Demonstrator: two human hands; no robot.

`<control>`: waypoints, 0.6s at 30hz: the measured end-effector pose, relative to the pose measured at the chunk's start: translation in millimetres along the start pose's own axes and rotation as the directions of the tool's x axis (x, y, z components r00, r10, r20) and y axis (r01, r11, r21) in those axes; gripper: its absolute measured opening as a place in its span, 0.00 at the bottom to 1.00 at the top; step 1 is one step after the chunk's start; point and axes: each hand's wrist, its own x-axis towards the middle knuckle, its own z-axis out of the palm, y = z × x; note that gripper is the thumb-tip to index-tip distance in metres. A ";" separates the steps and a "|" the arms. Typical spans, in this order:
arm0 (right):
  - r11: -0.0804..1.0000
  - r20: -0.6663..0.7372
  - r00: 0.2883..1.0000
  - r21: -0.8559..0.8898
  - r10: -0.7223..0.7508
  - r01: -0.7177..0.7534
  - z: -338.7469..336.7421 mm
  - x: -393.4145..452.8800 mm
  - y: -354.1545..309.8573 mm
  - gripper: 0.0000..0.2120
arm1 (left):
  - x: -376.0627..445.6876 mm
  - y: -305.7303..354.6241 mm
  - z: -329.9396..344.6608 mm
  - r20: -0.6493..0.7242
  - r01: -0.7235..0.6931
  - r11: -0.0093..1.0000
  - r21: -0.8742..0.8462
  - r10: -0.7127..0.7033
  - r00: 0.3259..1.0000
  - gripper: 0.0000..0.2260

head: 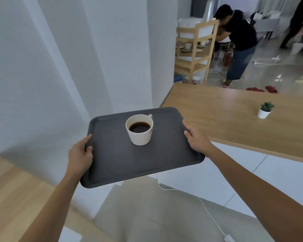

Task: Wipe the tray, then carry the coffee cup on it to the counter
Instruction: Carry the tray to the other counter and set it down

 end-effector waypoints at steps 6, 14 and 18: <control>0.995 -0.088 0.992 0.047 0.090 -0.086 -86.5 24.1 66.1 0.24 | 37.6 66.7 111.6 0.108 -0.081 0.995 -0.057 0.087 0.990 0.22; 0.977 -0.218 0.952 0.026 0.213 -0.213 -162.9 47.6 143.4 0.24 | 77.5 139.6 235.6 0.244 -0.146 0.983 -0.108 0.168 0.955 0.22; 0.955 -0.276 0.918 -0.002 0.284 -0.296 -182.1 65.3 180.6 0.24 | 104.9 161.7 295.1 0.314 -0.155 0.978 -0.140 0.192 0.930 0.22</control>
